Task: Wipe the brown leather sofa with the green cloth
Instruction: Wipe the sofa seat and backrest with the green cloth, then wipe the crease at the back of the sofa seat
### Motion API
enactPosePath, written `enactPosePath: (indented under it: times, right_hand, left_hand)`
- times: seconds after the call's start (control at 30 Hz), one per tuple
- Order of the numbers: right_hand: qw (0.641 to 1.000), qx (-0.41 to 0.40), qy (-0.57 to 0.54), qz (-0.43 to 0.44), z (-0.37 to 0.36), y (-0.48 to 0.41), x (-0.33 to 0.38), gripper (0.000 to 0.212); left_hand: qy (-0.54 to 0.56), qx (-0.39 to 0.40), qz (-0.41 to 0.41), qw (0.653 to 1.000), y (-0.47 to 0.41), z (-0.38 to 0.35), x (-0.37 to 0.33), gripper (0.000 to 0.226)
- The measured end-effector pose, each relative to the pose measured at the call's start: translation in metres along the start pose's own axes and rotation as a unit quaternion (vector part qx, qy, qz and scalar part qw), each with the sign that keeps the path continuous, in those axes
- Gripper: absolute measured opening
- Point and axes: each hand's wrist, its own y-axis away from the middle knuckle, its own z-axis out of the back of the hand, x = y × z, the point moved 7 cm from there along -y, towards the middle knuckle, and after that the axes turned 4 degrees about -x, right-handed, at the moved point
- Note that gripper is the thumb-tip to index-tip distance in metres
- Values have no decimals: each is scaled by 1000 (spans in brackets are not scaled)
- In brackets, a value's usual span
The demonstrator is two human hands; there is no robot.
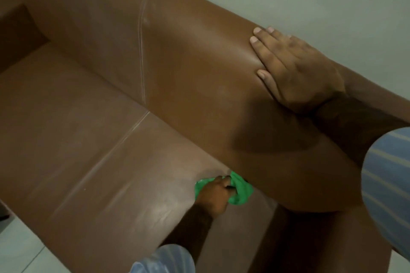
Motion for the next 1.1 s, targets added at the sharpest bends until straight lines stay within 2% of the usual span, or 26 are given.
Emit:
enactPosePath:
  times: [0.1, 0.17, 0.27, 0.3, 0.37, 0.43, 0.47, 0.57, 0.77, 0.87, 1.1]
  right_hand:
    - [1000, 13, -1, -4, -2, 2, -1, 62]
    - [1000, 27, -6, 1, -3, 1, -1, 63]
    - [999, 35, -5, -22, 6, 3, 4, 61]
    - [998, 39, -7, -51, 8, 5, 8, 62]
    - [986, 54, -8, -155, 14, 8, 20, 63]
    - [964, 67, -22, -255, 23, 8, 43, 66]
    - [960, 77, -30, -266, 27, 5, 61, 67]
    - [972, 108, -72, -194, 50, -21, 137, 69]
    - [970, 123, -186, -98, 124, -90, 292, 74]
    - [965, 131, -220, -52, 166, -132, 361, 73]
    - [943, 142, -298, 54, 222, -218, 561, 95]
  left_hand:
    - [-21, -46, -1, 999, 4, 36, 22, 31]
    - [-62, -78, 32, 995, 22, 75, 40, 46]
    - [-110, -115, 41, 986, 62, 134, 54, 56]
    - [-139, -120, 42, 982, 77, 154, 55, 56]
    - [-173, -140, 48, 974, 105, 198, 52, 41]
    - [-187, -151, 52, 969, 131, 231, 48, 48]
    - [-195, -156, 57, 967, 145, 248, 46, 52]
    - [-213, -186, 79, 956, 193, 304, 32, 53]
    - [-247, -237, 168, 924, 327, 406, 36, 48]
    - [-250, -260, 223, 906, 405, 451, 59, 60]
    - [-231, -290, 338, 865, 589, 522, 164, 51]
